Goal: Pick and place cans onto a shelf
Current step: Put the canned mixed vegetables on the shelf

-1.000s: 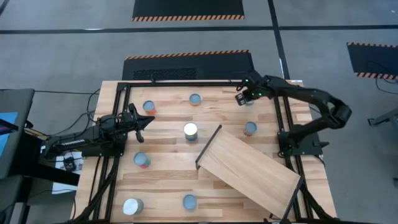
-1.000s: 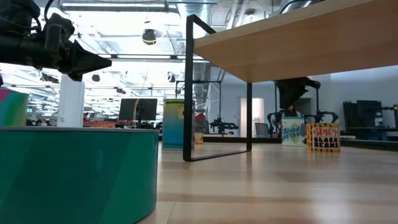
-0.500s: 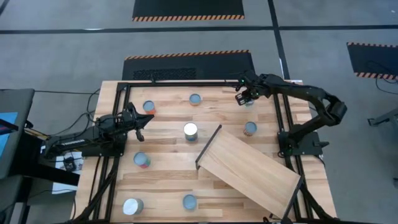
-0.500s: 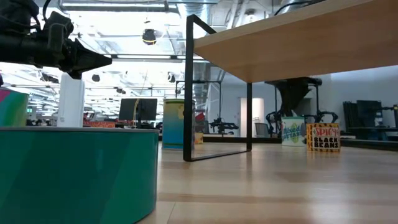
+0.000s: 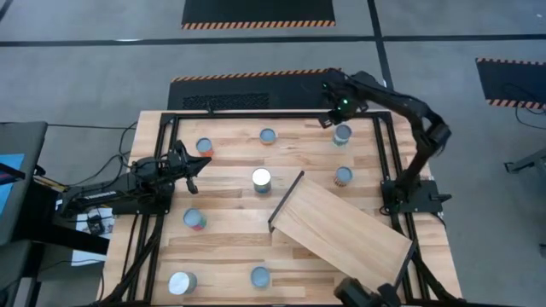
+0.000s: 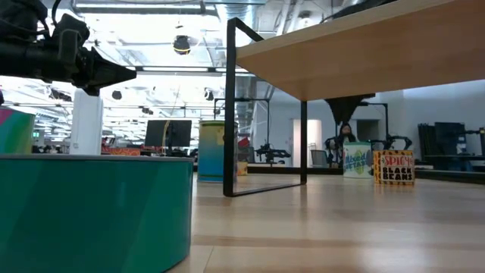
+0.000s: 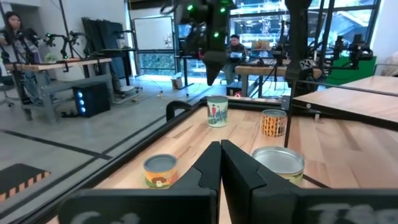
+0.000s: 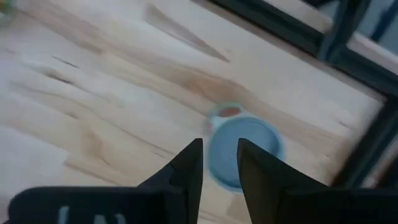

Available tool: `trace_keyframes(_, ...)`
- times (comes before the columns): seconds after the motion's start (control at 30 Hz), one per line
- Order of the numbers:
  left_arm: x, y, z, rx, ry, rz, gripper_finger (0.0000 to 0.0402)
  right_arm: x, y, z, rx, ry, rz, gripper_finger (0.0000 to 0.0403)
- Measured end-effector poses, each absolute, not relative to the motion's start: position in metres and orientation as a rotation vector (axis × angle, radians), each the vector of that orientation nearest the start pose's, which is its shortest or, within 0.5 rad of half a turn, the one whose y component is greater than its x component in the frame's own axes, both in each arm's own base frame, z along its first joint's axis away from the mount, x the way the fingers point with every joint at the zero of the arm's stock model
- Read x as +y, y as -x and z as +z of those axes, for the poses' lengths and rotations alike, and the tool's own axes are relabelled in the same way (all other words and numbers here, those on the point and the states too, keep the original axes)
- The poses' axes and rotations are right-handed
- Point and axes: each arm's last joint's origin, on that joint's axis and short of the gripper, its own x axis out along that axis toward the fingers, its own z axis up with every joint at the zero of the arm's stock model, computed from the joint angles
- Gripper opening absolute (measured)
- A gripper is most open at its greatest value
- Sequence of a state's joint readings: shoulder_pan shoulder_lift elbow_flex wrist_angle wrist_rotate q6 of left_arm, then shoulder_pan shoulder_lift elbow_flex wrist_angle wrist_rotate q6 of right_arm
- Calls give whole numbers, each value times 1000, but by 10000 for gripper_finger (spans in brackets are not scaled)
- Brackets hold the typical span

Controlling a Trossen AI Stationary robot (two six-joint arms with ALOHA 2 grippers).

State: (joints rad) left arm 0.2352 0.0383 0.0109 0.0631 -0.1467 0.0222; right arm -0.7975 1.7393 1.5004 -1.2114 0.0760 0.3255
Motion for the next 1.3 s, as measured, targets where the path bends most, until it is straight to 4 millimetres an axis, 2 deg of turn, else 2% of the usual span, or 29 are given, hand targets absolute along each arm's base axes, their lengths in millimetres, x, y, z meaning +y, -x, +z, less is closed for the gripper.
trace_keyframes(0.17,27,-95,170,-24,-26,382,0,-239,-238,259,1372,-837,-920,143)
trace_keyframes(0.4,27,-95,168,-8,-42,382,0,-232,-246,256,1385,-864,-905,168)
trace_keyframes(0.87,27,-95,168,-8,-42,382,0,-233,-242,246,1396,-852,-985,161)
trace_keyframes(1.3,27,-95,168,-8,-42,382,0,-233,-242,246,1391,-850,-1015,165)
